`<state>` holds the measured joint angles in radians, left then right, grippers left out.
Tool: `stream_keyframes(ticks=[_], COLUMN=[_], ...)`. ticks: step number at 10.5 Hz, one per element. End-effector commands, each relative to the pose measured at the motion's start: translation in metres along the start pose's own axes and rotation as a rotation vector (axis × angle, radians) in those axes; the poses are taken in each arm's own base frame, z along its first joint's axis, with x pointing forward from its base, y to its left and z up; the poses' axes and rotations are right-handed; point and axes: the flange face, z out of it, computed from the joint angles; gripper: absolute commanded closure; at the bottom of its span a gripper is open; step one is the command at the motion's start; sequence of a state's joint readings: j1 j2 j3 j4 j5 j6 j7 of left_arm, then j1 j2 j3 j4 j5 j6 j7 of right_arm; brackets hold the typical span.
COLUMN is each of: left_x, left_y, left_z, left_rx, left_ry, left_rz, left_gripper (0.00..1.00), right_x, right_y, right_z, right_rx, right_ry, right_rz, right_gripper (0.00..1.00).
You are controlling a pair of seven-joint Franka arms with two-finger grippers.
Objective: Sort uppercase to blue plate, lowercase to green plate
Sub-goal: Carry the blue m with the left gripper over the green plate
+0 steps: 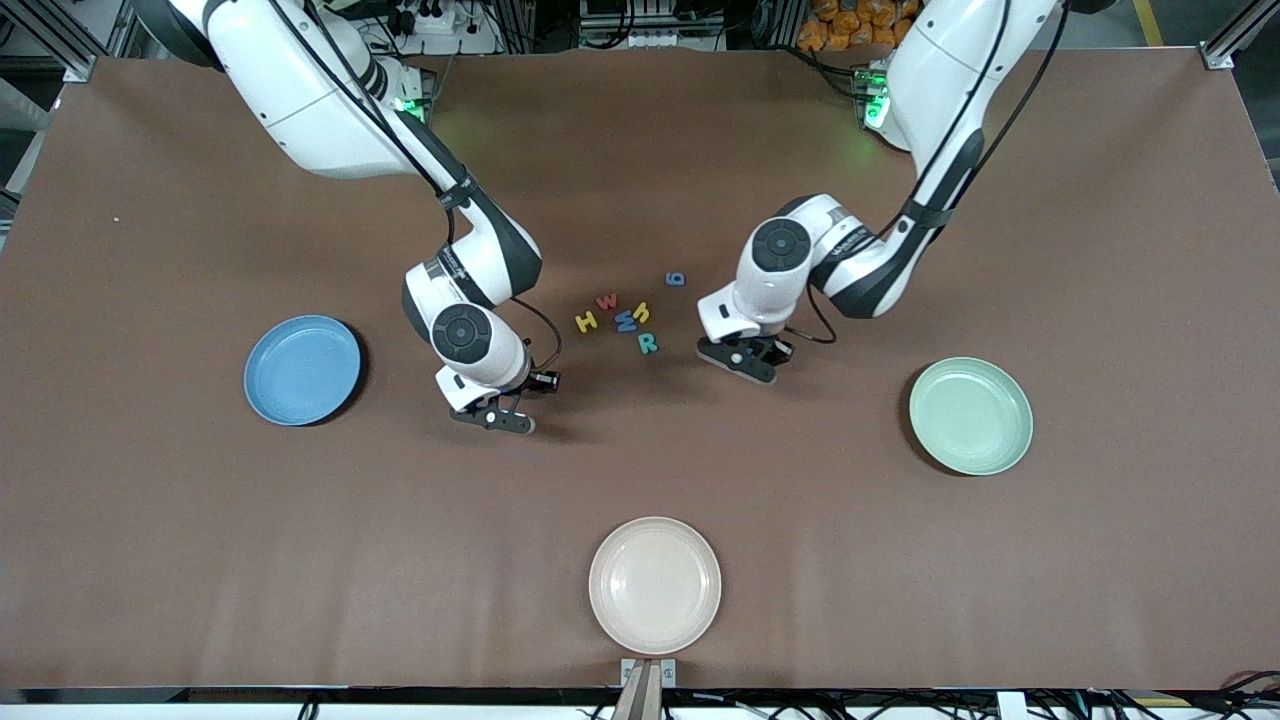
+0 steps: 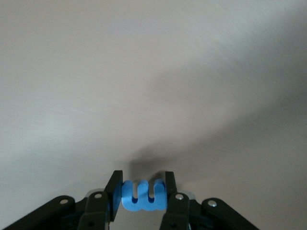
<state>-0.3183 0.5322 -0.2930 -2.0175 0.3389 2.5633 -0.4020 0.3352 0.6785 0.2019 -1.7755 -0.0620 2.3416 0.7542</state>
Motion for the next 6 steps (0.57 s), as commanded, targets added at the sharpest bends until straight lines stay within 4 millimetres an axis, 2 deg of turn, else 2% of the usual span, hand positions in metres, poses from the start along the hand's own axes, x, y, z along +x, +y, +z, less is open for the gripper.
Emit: stream_keyframes(ticks=[1, 3, 4, 6], left_x=[0.01, 0.011, 0.009, -0.005], left_y=[-0.067, -0.132, -0.172, -0.243], left_z=[-0.048, -0.064, -0.07, -0.081], left_rx=[0.069, 0.085, 0.093, 0.08], left_ry=[0.022, 0.027, 0.025, -0.01], left_rz=[-0.104, -0.2, -0.163, -0.146], left_gripper=[1.0, 1.0, 1.0, 1.0], right_x=[-0.007, -0.008, -0.008, -0.008], right_y=[0.005, 0.006, 0.006, 0.007], right_z=[0.004, 0.002, 0.001, 0.0], right_rx=[-0.017, -0.021, -0.02, -0.023], right_ry=[-0.015, -0.027, -0.027, -0.032], right_rz=[0.001, -0.013, -0.014, -0.016], right_gripper=[0.43, 0.43, 0.47, 0.47])
